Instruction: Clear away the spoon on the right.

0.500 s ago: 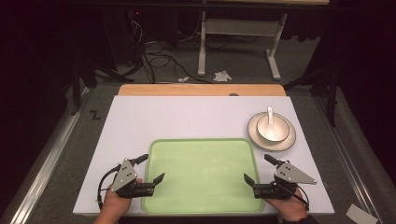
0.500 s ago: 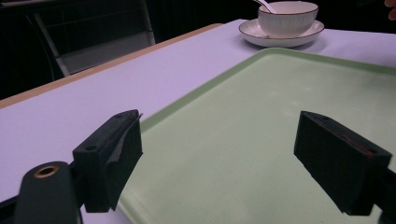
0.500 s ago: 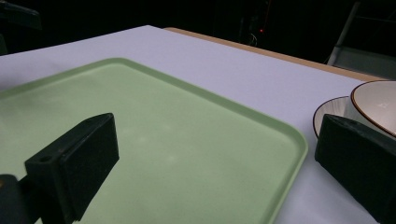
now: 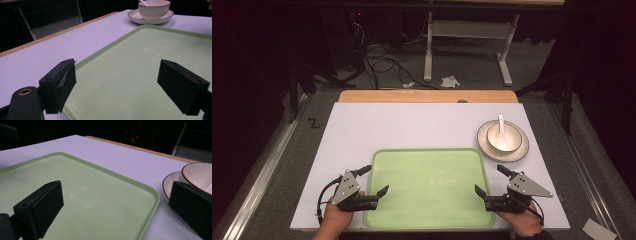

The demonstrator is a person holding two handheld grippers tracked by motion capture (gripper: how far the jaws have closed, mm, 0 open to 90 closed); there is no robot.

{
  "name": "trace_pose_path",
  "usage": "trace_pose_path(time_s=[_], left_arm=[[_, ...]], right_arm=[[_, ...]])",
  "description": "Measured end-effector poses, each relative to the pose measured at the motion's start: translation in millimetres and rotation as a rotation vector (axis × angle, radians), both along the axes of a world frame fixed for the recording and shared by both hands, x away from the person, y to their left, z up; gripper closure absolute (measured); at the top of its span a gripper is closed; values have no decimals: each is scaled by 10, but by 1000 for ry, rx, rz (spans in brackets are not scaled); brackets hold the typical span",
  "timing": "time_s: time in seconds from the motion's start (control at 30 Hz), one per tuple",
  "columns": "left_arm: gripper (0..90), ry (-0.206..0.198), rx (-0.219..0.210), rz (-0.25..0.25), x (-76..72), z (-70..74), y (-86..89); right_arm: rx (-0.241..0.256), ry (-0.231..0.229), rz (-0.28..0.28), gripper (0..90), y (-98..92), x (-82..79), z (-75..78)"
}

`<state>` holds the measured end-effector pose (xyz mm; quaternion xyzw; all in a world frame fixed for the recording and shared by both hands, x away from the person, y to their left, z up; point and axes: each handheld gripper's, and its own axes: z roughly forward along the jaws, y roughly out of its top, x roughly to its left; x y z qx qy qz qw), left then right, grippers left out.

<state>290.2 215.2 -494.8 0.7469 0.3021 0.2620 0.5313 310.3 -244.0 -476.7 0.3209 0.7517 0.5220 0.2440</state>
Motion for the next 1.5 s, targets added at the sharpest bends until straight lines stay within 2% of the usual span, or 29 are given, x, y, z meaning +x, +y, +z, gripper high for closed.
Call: trace_pose_path(time_s=[0.2, 0.97, 1.27, 1.5], left_arm=[[156, 4, 7, -6, 13, -9, -20], [156, 3, 1, -1, 13, -8, -10], [156, 1, -2, 1, 12, -7, -6], [155, 1, -5, 0, 11, -5, -4]], right_arm=[[11, -9, -21, 11, -44, -3, 9], [12, -13, -32, 12, -65, 21, 0], [31, -14, -74, 15, -166, 42, 23], [25, -24, -108, 22, -271, 77, 33]])
